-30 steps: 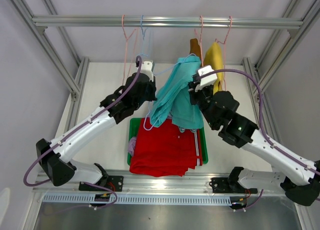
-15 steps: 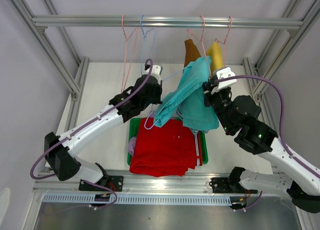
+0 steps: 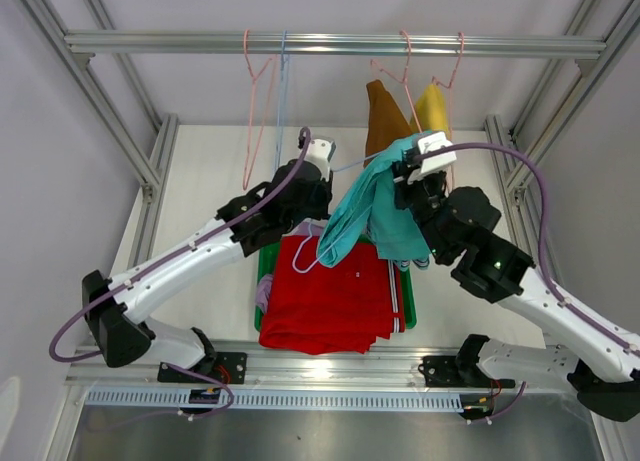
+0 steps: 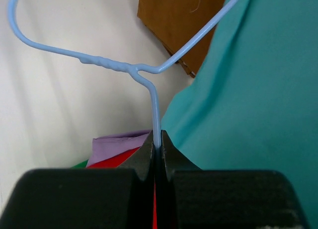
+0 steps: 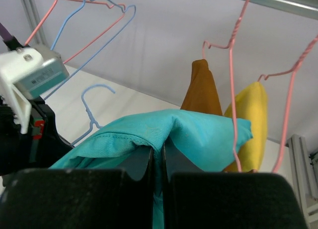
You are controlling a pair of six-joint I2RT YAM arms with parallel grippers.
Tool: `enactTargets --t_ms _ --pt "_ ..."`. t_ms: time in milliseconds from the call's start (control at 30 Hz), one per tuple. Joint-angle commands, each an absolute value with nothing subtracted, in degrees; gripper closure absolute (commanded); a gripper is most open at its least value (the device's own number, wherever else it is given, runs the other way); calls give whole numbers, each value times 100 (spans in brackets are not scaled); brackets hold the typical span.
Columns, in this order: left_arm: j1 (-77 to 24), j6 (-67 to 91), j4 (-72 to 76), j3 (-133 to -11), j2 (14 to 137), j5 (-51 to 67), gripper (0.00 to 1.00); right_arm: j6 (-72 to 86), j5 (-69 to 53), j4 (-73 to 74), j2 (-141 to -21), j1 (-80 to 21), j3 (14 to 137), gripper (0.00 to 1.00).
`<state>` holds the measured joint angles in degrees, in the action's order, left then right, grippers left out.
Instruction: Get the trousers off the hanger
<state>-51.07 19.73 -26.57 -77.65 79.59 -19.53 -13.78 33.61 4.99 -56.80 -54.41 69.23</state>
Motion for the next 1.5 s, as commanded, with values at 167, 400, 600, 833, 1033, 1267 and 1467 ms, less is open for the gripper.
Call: enactTargets --t_ms 167,400,600,833,1033,1267,1467 --pt "-5291 1907 -2681 -8147 7541 -923 99 -1002 3120 -571 -6213 -5396 7022 100" --pt "-5431 1775 -2812 -8235 7848 -1010 99 -984 3006 -545 -6582 -5396 7496 100" --pt "-5511 1810 -2883 -8262 8077 -1213 99 -800 2795 -422 -6715 -5528 7769 100" --pt "-5511 1872 -2857 -8200 8165 -1485 100 -325 2549 -238 -6513 -5976 7586 100" --pt "-5450 1758 -2716 -8113 8174 -2073 99 -352 3049 -53 -6197 -6915 7225 100" --pt "-5089 1828 -2733 -8069 8139 -2215 99 -422 3971 456 -5573 -7715 6944 100" --pt "-5071 1758 -2733 -8077 8305 -2417 100 -553 4482 747 -5081 -7910 6969 100"
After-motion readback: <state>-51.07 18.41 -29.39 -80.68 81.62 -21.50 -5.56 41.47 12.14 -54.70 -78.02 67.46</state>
